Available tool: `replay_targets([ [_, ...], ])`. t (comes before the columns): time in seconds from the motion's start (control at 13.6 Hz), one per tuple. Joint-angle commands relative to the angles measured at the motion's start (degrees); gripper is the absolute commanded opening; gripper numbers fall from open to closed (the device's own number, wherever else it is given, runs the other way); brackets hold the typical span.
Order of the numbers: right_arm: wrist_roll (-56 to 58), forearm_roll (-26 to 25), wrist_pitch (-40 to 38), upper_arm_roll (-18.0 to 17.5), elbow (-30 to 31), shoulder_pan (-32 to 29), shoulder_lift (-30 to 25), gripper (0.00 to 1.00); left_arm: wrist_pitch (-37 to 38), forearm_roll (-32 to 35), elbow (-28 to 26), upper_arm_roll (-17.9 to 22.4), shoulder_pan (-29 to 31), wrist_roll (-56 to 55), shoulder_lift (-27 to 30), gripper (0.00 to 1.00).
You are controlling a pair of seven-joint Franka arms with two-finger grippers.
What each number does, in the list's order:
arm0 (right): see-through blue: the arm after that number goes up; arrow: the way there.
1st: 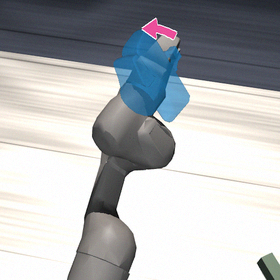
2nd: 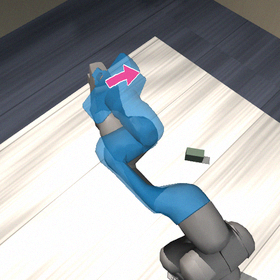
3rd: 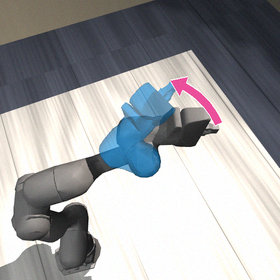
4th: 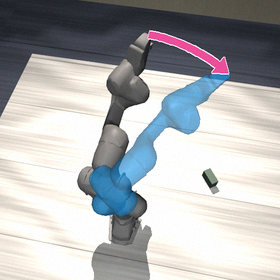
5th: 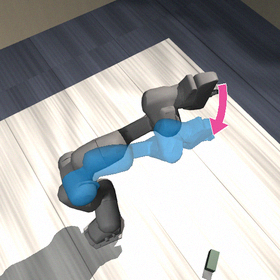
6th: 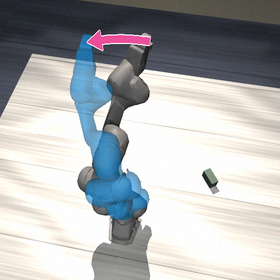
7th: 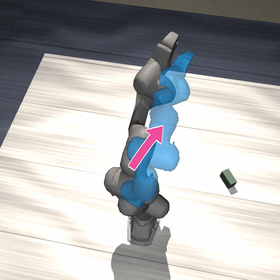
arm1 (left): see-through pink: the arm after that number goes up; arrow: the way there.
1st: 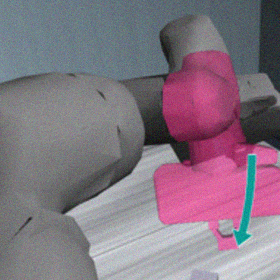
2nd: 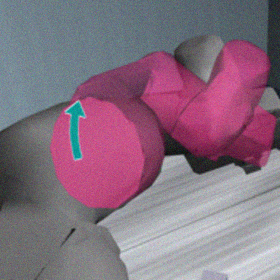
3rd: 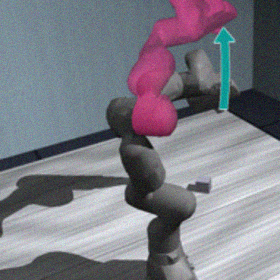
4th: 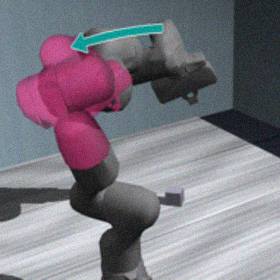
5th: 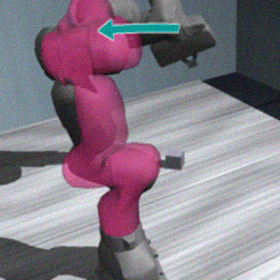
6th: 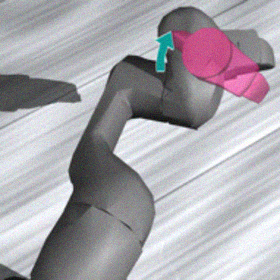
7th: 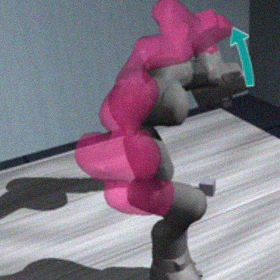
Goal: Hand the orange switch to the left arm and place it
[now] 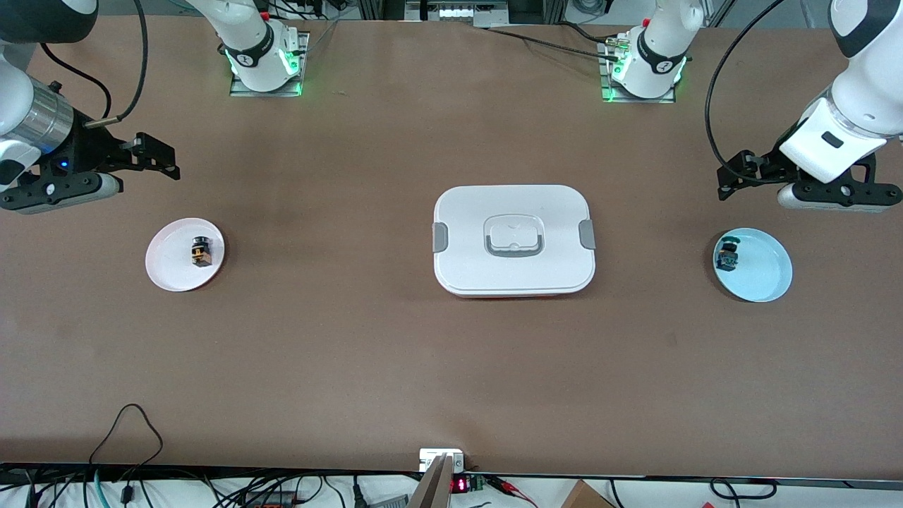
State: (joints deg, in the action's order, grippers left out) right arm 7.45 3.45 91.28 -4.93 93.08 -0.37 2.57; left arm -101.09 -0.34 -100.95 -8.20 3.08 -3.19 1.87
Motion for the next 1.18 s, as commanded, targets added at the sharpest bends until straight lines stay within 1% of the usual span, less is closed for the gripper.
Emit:
replay_targets([
  [0.0,-0.6,-0.1,-1.8,0.4,-1.9,0.7,1.1,1.0,1.3,-0.9,1.8,-0.1,-0.1,-0.7,-0.6,1.0],
  [0.3,0.7,0.2,-1.6,0.4,-2.7,0.3,1.5,1.0,1.3,-0.9,1.8,-0.1,-0.1,-0.7,-0.6,1.0],
  [0.44,2.2,0.2,-2.8,0.4,-2.3,0.3,1.4,1.0,1.3,-0.9,1.8,-0.2,-0.1,-0.7,-0.6,1.0],
  [0.52,4.8,0.2,-5.1,0.4,-2.1,0.5,1.3,1.0,1.3,-0.9,1.8,-0.2,-0.1,-0.7,-0.6,1.0],
  [0.66,8.5,0.0,-5.7,0.4,-1.2,0.6,0.9,1.0,1.3,-0.9,1.8,-0.2,-0.1,-0.8,-0.6,1.0],
  [0.81,14.8,-0.7,-5.5,0.4,-0.3,0.7,0.8,1.0,1.3,-0.9,1.8,-0.2,-0.1,-0.8,-0.6,1.0],
  [0.89,16.9,-2.3,-5.4,0.4,0.1,0.7,0.8,1.0,1.4,-0.9,1.8,-0.2,-0.1,-0.8,-0.6,1.0],
  [1.11,29.5,-5.7,-3.4,0.4,1.7,0.7,0.9,1.0,2.2,-0.9,2.6,-0.2,-0.3,-0.8,-0.7,1.0],
])
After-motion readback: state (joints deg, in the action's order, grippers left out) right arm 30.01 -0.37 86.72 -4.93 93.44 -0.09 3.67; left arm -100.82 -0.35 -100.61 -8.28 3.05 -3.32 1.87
